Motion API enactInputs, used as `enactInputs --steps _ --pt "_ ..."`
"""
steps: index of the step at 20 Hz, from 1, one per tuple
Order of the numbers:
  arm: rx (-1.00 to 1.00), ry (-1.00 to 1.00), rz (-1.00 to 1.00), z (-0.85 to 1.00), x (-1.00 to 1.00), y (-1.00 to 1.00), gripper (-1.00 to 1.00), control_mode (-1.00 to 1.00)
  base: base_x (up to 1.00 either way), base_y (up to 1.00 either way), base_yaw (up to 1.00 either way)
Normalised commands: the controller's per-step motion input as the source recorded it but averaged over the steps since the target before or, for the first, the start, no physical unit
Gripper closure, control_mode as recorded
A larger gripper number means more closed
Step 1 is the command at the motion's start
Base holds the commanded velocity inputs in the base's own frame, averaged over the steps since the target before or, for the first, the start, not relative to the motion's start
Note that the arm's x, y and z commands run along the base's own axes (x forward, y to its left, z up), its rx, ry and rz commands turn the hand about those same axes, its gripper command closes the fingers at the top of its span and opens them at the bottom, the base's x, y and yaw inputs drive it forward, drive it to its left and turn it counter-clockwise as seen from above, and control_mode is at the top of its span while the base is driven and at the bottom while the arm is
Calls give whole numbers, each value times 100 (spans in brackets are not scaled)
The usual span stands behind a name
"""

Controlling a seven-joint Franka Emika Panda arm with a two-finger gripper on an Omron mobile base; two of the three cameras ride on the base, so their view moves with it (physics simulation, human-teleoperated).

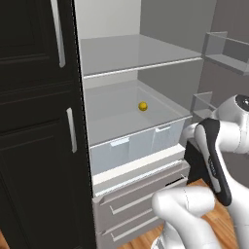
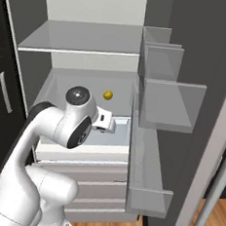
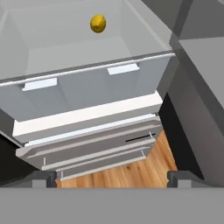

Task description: Grab the garlic and lemon from the fridge, place them in the blender, close the lid, and turn on the blender to create a marinade.

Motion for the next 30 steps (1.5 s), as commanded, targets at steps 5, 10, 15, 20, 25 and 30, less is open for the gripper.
enactInputs --steps 5,10,15,20,25,30 --pt "0 0 -7 -9 30 -54 -100 -100 0 0 0" --pt "0 1 -8 -16 21 -64 -100 -100 0 0 0" --pt "-2 1 -5 -43 28 -56 -100 -100 0 0 0" --pt "-1 1 -7 -19 15 -32 -100 -100 0 0 0" --pt "0 0 -8 26 0 71 -100 -100 0 0 0" --pt "0 0 -9 24 33 100 -100 -100 0 0 0"
